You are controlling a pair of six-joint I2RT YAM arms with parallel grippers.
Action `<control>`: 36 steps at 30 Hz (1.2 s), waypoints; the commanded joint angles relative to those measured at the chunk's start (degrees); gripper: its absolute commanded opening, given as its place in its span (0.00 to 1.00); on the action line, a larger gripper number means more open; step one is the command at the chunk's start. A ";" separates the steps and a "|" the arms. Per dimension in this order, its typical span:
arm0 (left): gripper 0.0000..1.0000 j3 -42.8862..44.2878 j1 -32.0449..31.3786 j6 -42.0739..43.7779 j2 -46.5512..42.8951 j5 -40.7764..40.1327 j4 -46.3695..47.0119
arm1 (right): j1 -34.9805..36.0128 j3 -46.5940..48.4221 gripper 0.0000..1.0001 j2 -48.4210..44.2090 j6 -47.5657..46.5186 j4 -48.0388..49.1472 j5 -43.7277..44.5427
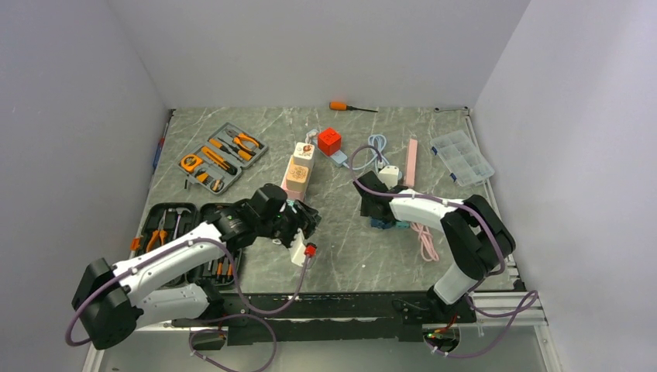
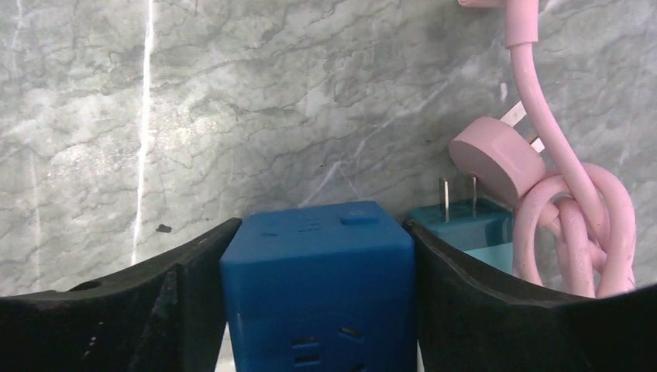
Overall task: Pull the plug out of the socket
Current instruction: Remove the plug from the socket, then place the plug at the center of the board.
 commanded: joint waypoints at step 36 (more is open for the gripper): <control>0.42 50.17 -21.11 -15.07 60.18 -1.87 -0.61 | -16.69 7.36 0.93 -41.07 -6.80 -10.45 -13.29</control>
